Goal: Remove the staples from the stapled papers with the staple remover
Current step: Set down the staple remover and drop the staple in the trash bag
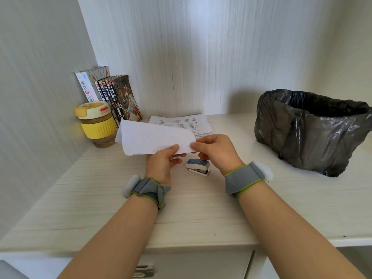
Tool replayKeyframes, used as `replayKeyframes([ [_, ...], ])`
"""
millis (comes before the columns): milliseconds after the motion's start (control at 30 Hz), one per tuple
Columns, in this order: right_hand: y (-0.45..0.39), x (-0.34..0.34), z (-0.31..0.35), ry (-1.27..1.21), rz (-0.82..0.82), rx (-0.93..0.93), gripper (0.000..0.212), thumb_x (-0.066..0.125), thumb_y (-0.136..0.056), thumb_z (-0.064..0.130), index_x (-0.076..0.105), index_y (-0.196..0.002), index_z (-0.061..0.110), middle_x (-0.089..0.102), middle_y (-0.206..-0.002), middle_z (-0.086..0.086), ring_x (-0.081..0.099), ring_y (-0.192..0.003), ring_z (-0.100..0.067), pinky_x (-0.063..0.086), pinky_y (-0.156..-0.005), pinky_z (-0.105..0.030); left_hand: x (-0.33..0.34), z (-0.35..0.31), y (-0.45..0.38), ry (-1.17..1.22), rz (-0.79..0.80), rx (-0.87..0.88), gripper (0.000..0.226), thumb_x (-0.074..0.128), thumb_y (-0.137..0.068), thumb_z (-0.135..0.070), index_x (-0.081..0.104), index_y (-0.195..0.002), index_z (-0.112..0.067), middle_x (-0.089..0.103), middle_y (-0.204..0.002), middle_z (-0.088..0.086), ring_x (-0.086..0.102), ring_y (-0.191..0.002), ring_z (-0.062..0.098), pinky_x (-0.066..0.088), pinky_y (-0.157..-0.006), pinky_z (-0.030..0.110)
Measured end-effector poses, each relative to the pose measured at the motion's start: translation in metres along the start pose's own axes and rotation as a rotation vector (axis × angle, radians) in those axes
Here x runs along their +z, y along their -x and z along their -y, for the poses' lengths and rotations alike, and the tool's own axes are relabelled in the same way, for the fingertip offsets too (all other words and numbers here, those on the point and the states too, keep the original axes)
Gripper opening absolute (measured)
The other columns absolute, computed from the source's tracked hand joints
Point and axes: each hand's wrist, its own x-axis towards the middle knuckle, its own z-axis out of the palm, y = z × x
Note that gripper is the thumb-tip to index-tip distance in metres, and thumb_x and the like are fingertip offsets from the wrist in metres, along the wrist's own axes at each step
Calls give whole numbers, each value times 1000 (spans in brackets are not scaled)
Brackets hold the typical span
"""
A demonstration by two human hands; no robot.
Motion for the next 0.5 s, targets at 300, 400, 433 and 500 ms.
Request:
replayKeyframes([
  [300, 1, -1, 1, -37, -24, 11, 5, 66, -79, 0, 66, -74, 1, 56, -37, 9, 44, -32, 0, 41, -40, -12, 0, 1, 0, -57, -17, 29, 15, 54, -85, 1, 60, -85, -12, 63, -77, 4, 61, -46, 5, 46, -43, 16],
  [400, 2, -2, 2, -58, -15, 33, 13, 65, -79, -2, 63, -67, 4, 56, -48, -1, 45, -31, 0, 42, -41, -12, 0, 2, 0, -72, -19, 42, 15, 54, -84, 2, 60, -85, -12, 63, -77, 4, 61, -45, 5, 46, -43, 16],
  [433, 2, -2, 3, -69, -9, 40, 16, 65, -79, -2, 61, -66, 6, 55, -52, -5, 45, -31, 0, 42, -40, -12, 0, 2, 0, -77, -19, 44, 15, 55, -84, 2, 60, -85, -12, 63, -76, 4, 61, -45, 5, 46, -43, 16],
  [500, 2, -3, 3, -86, 1, 50, 15, 64, -80, -3, 60, -68, 6, 53, -57, -7, 46, -31, 0, 43, -40, -12, 0, 1, 0, -83, -16, 50, 16, 55, -84, 2, 61, -82, -13, 63, -74, 3, 60, -45, 5, 46, -43, 16],
])
